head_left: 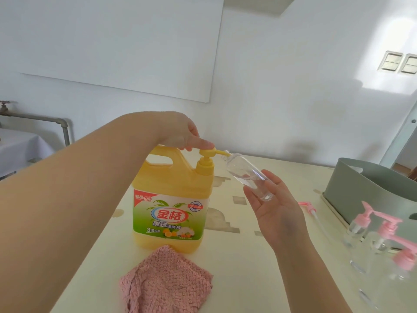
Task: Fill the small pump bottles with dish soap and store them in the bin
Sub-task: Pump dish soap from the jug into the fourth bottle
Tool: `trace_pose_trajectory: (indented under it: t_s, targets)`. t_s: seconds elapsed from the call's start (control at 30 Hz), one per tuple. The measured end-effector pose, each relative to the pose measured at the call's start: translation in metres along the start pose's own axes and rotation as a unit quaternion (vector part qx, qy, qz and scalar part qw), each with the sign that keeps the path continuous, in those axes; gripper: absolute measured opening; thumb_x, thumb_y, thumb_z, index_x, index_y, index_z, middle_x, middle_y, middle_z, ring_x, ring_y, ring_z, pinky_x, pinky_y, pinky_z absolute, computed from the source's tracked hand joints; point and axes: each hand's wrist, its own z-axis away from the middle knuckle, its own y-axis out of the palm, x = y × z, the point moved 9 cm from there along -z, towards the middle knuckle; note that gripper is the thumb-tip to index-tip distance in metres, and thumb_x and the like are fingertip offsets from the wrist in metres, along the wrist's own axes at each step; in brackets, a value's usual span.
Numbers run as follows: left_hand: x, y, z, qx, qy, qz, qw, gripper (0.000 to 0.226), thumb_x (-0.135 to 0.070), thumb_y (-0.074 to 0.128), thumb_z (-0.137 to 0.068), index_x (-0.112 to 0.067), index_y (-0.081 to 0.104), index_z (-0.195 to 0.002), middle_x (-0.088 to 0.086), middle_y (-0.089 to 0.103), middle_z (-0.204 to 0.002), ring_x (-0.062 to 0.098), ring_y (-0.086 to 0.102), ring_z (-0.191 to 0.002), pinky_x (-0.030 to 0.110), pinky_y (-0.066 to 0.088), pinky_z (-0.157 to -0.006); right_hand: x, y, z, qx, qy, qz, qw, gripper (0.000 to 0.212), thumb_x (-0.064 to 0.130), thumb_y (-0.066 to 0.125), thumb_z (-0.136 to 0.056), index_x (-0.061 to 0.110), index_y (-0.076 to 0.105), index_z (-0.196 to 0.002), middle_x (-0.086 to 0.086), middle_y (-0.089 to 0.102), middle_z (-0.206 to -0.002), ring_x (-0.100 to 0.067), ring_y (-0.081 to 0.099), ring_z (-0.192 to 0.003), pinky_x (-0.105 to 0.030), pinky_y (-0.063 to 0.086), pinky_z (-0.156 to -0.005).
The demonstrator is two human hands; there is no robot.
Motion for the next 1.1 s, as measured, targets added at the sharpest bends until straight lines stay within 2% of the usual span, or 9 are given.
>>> trace_pose_trajectory:
  t_s: [0.07, 0.17, 0.27, 0.4, 0.57, 0.7, 0.87, 1.0, 1.1]
  targets:
    - [-0.006, -0.003, 0.005, -0.035, 0.049, 0.064, 0.996, 0.032, -0.062, 0.057, -0.078, -0.036, 0.063, -0.096, -0.013, 0.066, -0.096, 0.005, 0.057, -0.090, 0.026, 0.043, -0.074, 0.001, 0.003, 0.000, 0.006, 0.002, 0.002, 1.000, 0.027, 0.005, 0.061, -0.072, 0.007, 0.062, -0.099, -0.014, 0.067, -0.101, -0.026, 0.071, -0.081, -0.033, 0.058, -0.082]
    - [-0.017, -0.007, 0.013, -0.068, 0.106, 0.116, 0.985, 0.016, -0.050, 0.057, -0.086, -0.042, 0.066, -0.097, -0.023, 0.064, -0.095, 0.000, 0.055, -0.095, 0.019, 0.038, -0.072, 0.005, 0.007, -0.001, 0.014, -0.005, 0.012, 1.000, 0.028, 0.006, 0.063, -0.072, 0.008, 0.062, -0.100, -0.013, 0.067, -0.101, -0.025, 0.070, -0.080, -0.033, 0.058, -0.081]
    - [-0.022, -0.009, 0.015, -0.084, 0.115, 0.151, 0.978, 0.016, -0.045, 0.056, -0.089, -0.041, 0.069, -0.098, -0.025, 0.064, -0.095, -0.004, 0.054, -0.094, 0.013, 0.035, -0.070, 0.009, 0.010, -0.002, 0.021, -0.020, 0.031, 0.999, 0.028, 0.008, 0.063, -0.075, 0.009, 0.059, -0.103, -0.010, 0.066, -0.101, -0.021, 0.070, -0.080, -0.032, 0.055, -0.086]
    - [-0.015, -0.008, 0.014, -0.100, 0.091, 0.197, 0.971, 0.026, -0.053, 0.059, -0.084, -0.037, 0.072, -0.098, -0.023, 0.065, -0.095, -0.005, 0.052, -0.089, 0.012, 0.033, -0.066, 0.009, 0.008, -0.003, 0.020, -0.031, 0.038, 0.999, 0.033, 0.007, 0.065, -0.073, 0.010, 0.058, -0.105, -0.006, 0.066, -0.100, -0.019, 0.070, -0.084, -0.028, 0.058, -0.083]
    - [-0.009, 0.005, 0.015, -0.157, 0.082, 0.270, 0.946, 0.018, -0.044, 0.060, -0.087, -0.036, 0.073, -0.096, -0.022, 0.067, -0.095, -0.002, 0.056, -0.092, 0.012, 0.037, -0.067, 0.004, 0.008, -0.005, 0.023, -0.034, 0.037, 0.998, 0.032, 0.006, 0.064, -0.073, 0.010, 0.058, -0.105, -0.002, 0.070, -0.092, -0.018, 0.070, -0.084, -0.025, 0.058, -0.078]
    - [-0.009, 0.010, 0.018, -0.180, 0.074, 0.250, 0.948, 0.020, -0.041, 0.056, -0.090, -0.036, 0.072, -0.100, -0.019, 0.067, -0.100, 0.000, 0.057, -0.093, 0.012, 0.037, -0.069, -0.001, 0.008, -0.005, 0.026, -0.028, 0.035, 0.999, 0.031, 0.005, 0.063, -0.074, 0.010, 0.057, -0.104, 0.002, 0.072, -0.085, -0.017, 0.070, -0.083, -0.025, 0.058, -0.077]
    - [-0.009, 0.015, 0.019, -0.184, 0.066, 0.228, 0.954, 0.021, -0.042, 0.053, -0.091, -0.037, 0.071, -0.102, -0.018, 0.068, -0.102, 0.005, 0.059, -0.100, 0.026, 0.045, -0.085, -0.004, 0.007, -0.005, 0.019, -0.023, 0.031, 0.999, 0.034, 0.004, 0.064, -0.070, 0.010, 0.059, -0.103, -0.003, 0.068, -0.092, -0.019, 0.070, -0.083, -0.026, 0.058, -0.078]
    - [-0.010, 0.015, 0.022, -0.180, 0.068, 0.215, 0.957, 0.021, -0.042, 0.052, -0.092, -0.038, 0.070, -0.102, -0.020, 0.065, -0.098, 0.004, 0.057, -0.097, 0.022, 0.041, -0.078, -0.004, 0.006, -0.004, 0.014, -0.020, 0.031, 0.999, 0.034, 0.004, 0.065, -0.069, 0.010, 0.059, -0.103, -0.004, 0.066, -0.095, -0.019, 0.070, -0.083, -0.026, 0.058, -0.079]
    - [-0.011, 0.015, 0.023, -0.163, 0.082, 0.223, 0.958, 0.021, -0.041, 0.051, -0.093, -0.039, 0.069, -0.102, -0.022, 0.064, -0.100, -0.001, 0.054, -0.095, 0.013, 0.036, -0.071, -0.003, 0.007, -0.003, 0.017, -0.020, 0.036, 0.999, 0.033, 0.005, 0.065, -0.071, 0.010, 0.059, -0.103, -0.006, 0.065, -0.098, -0.019, 0.070, -0.083, -0.026, 0.058, -0.077]
